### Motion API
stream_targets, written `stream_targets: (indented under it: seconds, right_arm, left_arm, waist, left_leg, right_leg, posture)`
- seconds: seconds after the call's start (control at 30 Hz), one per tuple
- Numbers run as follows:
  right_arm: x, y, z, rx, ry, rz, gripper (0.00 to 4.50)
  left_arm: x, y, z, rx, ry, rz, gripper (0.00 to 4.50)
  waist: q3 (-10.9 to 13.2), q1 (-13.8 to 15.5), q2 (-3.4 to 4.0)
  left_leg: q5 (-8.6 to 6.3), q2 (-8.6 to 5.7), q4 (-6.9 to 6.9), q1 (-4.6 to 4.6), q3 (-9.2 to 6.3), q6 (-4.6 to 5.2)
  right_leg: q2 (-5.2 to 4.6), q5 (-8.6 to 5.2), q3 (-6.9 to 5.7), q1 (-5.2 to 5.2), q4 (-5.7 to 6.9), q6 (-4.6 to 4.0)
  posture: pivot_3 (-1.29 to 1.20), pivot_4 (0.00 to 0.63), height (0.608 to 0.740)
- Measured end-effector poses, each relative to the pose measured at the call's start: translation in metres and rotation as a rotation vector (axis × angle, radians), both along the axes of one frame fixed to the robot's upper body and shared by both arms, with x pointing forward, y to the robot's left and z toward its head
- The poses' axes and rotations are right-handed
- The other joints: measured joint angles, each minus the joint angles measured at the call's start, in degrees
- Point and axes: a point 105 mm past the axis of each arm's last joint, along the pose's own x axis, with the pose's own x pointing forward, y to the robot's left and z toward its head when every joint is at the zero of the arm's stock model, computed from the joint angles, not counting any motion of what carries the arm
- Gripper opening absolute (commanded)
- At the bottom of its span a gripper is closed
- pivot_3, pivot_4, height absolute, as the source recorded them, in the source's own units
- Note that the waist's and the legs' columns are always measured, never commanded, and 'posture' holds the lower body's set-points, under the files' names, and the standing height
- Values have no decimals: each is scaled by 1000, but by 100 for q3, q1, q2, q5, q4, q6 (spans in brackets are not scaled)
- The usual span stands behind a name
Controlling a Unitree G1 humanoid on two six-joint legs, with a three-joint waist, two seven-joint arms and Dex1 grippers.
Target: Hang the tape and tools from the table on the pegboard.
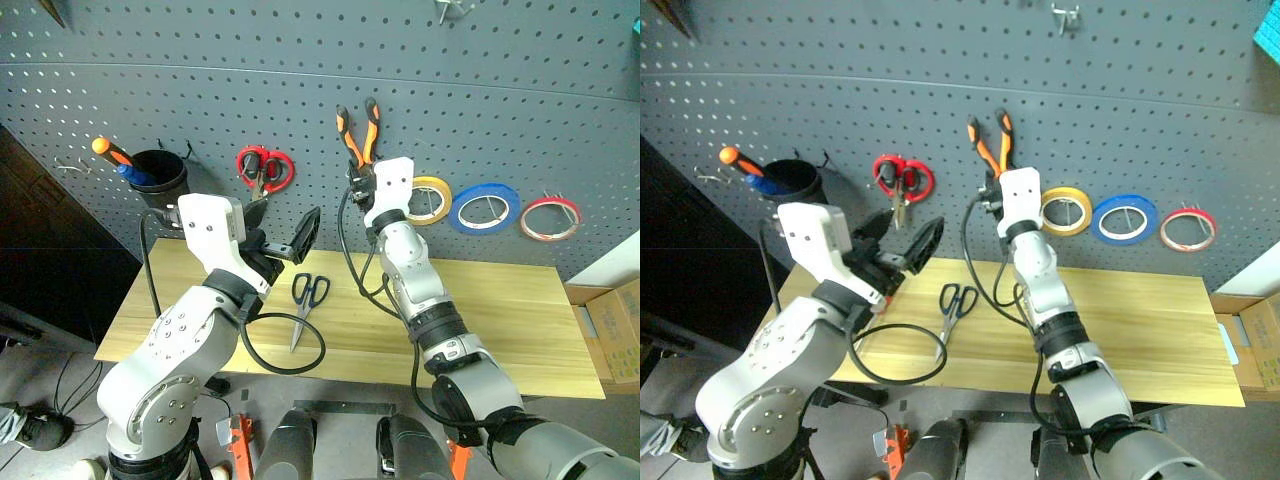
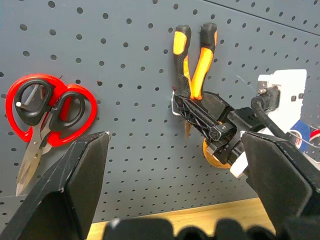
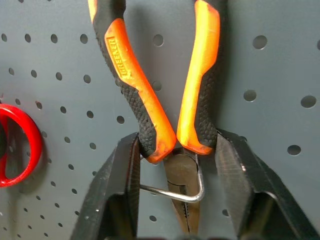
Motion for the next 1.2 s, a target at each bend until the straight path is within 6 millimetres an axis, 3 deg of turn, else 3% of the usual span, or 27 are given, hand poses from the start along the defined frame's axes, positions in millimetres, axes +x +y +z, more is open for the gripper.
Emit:
stream_targets:
  seconds: [0.13,0.17,0.63,0.8,1.1,1.2]
  right_arm:
    - [-1,3,-3,-15,2,8,4361]
    - [-1,4,-4,-19,4,11,4482]
    - [-9,-8,-3,-53,-3,39,4482]
    - [-34,-16,6,-109,-35,144,4482]
    - [-72,-12,12,-183,24,347,4482]
    - [-89,-18,8,-241,62,447,4482]
  left_arm:
    - [0,-1,0,2,-2,-10,4500]
    - [0,-1,0,3,-2,-9,4500]
    - [1,0,-1,6,-2,-2,4500]
    - [1,0,-2,9,1,-12,4500]
    - [9,1,-12,44,30,4,4500]
    - [16,3,-25,105,76,27,4500]
  waist:
    - [0,0,0]
    - [0,-1,0]
    - [1,3,1]
    - [1,2,1]
    - [6,-16,5]
    - [12,3,10]
  left_leg:
    - [2,0,1,0,0,2]
    - [3,0,1,1,-1,3]
    - [15,-1,-10,-6,-3,5]
    - [13,0,-22,-8,-3,5]
    - [14,3,-24,-7,-3,5]
    - [13,-1,-25,-9,-6,6]
  right_leg:
    - [0,1,-1,0,1,-2]
    - [0,2,-1,1,1,-3]
    - [-1,10,-3,0,-16,-11]
    - [-2,10,-4,0,-31,-8]
    - [-2,-8,-6,0,-32,17]
    - [-5,-10,-10,5,-39,18]
  posture:
    - [302,169,740]
    - [301,169,740]
    - [275,172,740]
    - [255,172,740]
    - [218,191,740]
    - [204,200,740]
